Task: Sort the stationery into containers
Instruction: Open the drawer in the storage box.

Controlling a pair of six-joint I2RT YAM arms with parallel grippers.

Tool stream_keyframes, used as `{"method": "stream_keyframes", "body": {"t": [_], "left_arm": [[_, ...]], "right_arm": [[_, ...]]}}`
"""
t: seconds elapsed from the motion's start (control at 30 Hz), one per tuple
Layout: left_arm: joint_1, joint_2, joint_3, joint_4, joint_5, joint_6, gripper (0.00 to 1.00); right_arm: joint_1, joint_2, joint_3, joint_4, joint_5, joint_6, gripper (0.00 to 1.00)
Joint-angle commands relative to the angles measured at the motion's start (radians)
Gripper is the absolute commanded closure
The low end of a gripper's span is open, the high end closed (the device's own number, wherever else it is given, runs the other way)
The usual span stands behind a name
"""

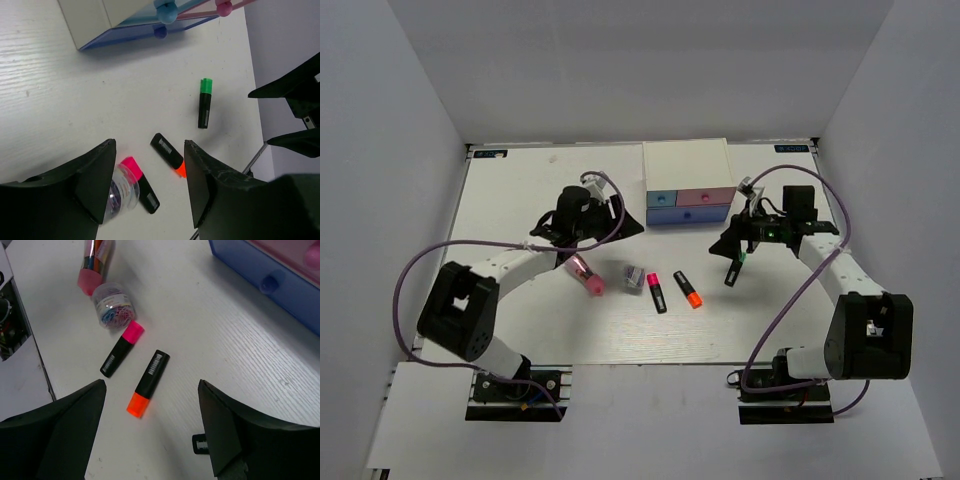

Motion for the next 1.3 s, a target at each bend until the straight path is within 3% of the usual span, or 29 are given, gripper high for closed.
{"method": "stream_keyframes", "body": {"t": [0.0, 0.07, 0.13, 0.23, 0.3, 0.43, 0.67, 0.8, 0.93, 1.03, 1.27], "left_arm": [[-0.006, -0.146, -0.051, -0.029, -0.088, 0.008, 0.33], [-0.006, -0.186, -0.073, -0.077, -0.174, -0.003, 0.31], [-0.006, -0.237, -0.073, -0.216, -0.275, -0.025, 0.30], [-0.006, -0.307, -0.073, -0.299, -0.378, -0.036, 0.29], [-0.006, -0.347, -0.082, -0.344, -0.420, -0.036, 0.29], [-0.006, -0.444, -0.136, -0.391, -0.472, -0.061, 0.29], [-0.006, -0.568, -0.196, -0.462, -0.530, -0.105, 0.29], [-0.006, -0.611, -0.217, -0.503, -0.541, -0.124, 0.29], [-0.006, -0.634, -0.226, -0.525, -0.550, -0.124, 0.29], [-0.006, -0.634, -0.226, -0.536, -0.560, -0.133, 0.29], [-0.006, -0.625, -0.217, -0.525, -0.560, -0.133, 0.29]], "right_arm": [[0.057, -0.005, 0.037, 0.042, 0.026, -0.024, 0.21], [0.077, -0.028, 0.020, 0.096, 0.086, -0.006, 0.32], [0.131, -0.044, -0.014, 0.212, 0.186, 0.048, 0.35], [0.212, -0.027, -0.019, 0.290, 0.329, 0.115, 0.35], [0.264, 0.001, -0.019, 0.397, 0.394, 0.193, 0.29], [0.376, 0.067, 0.012, 0.484, 0.589, 0.427, 0.25], [0.468, 0.192, 0.133, 0.469, 0.828, 0.735, 0.21], [0.484, 0.254, 0.219, 0.424, 0.866, 0.884, 0.24], [0.490, 0.294, 0.255, 0.420, 0.898, 0.945, 0.39], [0.493, 0.321, 0.262, 0.440, 0.895, 0.958, 0.43], [0.494, 0.341, 0.258, 0.459, 0.870, 0.976, 0.44]]}}
